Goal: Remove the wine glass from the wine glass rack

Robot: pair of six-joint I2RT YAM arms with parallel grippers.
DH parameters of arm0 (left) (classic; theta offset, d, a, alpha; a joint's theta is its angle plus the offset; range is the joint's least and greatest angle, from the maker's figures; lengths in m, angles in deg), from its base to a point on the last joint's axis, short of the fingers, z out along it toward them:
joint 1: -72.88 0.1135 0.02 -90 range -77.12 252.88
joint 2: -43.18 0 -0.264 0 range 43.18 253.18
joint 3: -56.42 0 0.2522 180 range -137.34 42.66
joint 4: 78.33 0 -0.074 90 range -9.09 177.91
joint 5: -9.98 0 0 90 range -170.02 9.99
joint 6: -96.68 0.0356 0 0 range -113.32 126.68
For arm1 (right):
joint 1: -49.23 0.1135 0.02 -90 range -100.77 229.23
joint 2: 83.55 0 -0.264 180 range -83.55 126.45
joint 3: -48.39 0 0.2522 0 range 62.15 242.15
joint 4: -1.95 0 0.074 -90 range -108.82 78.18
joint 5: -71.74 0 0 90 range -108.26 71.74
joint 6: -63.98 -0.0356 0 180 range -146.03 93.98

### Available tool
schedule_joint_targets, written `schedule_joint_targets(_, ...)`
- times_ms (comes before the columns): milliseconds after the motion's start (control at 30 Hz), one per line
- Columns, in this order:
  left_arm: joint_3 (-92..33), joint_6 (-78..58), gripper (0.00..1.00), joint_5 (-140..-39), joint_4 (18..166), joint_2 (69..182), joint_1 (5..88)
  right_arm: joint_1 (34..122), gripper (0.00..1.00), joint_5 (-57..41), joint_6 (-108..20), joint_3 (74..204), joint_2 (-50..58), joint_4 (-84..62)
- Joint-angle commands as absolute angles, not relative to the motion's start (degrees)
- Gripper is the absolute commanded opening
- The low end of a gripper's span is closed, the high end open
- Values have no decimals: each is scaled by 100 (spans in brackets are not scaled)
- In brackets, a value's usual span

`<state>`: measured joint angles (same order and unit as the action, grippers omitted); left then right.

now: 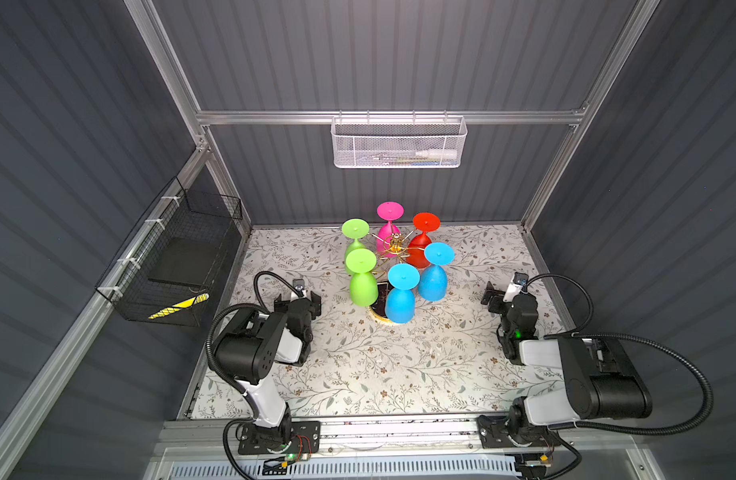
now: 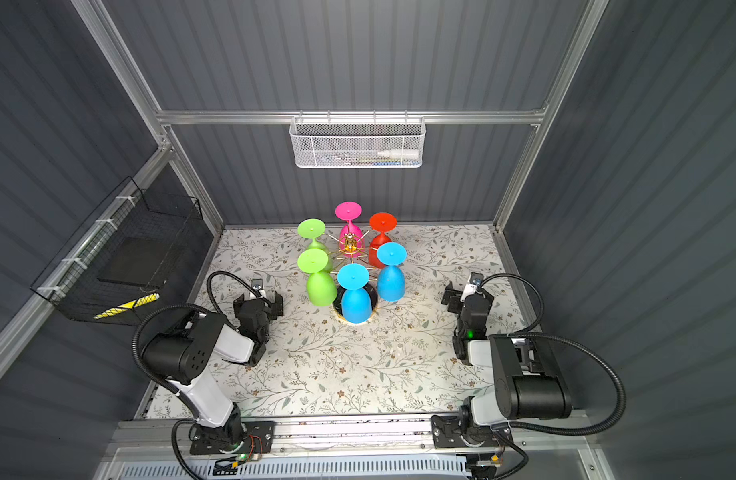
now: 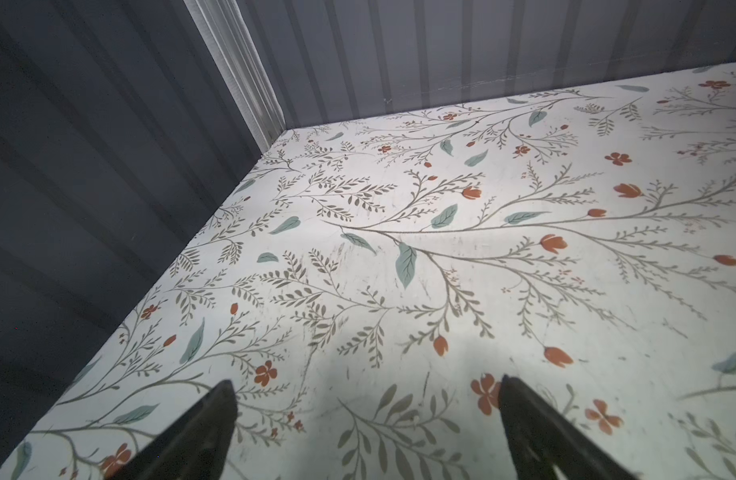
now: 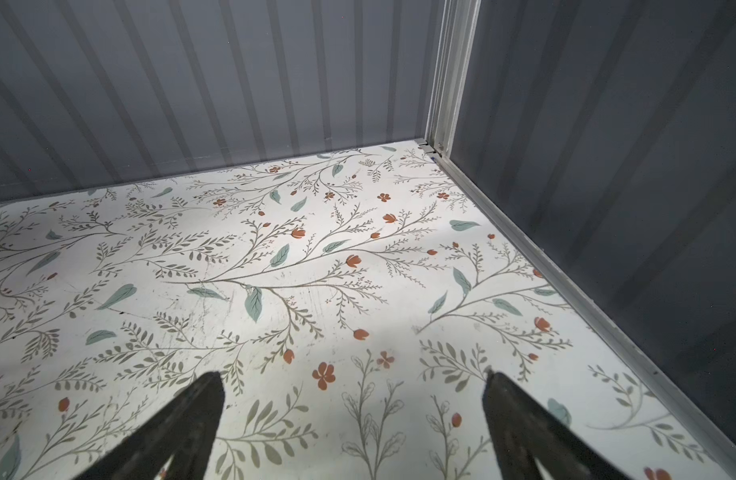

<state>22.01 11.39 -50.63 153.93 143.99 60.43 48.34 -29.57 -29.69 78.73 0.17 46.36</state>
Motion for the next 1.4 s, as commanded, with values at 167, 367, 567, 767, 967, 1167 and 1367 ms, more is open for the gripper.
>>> schedule_joint_targets(167, 2121, 1051, 100, -5043, 15409, 14273, 6091, 4800, 99, -2927, -2997, 7964, 12, 4642)
schedule_joint_targets(367, 2121, 1050, 100, -5045, 15409, 14276, 6092, 4783, 99, -2875, -3017, 7978, 12, 4595)
schedule_joint_targets(567, 2041, 1027, 100, -5067, 15226, 14266, 6114, 4782, 99, -2881, -3016, 7966, 17, 4622)
schedule_joint_targets(767, 1863, 833, 100, -4946, 14858, 14256, 6210, 4782, 99, -2895, -3016, 7951, 3, 4639)
schedule_joint_targets(967, 2227, 918, 100, -4981, 15344, 13972, 6210, 4944, 99, -3111, -2864, 8310, -913, 3245)
schedule_joint_targets(1167, 1212, 528, 100, -4269, 12215, 12302, 6109, 4909, 99, -2639, -4902, 9710, -2313, 294)
schedule_joint_targets(1367, -137, 275, 100, -4691, 9887, 11659, 6105, 4650, 99, -149, -6027, 9886, -2589, 856)
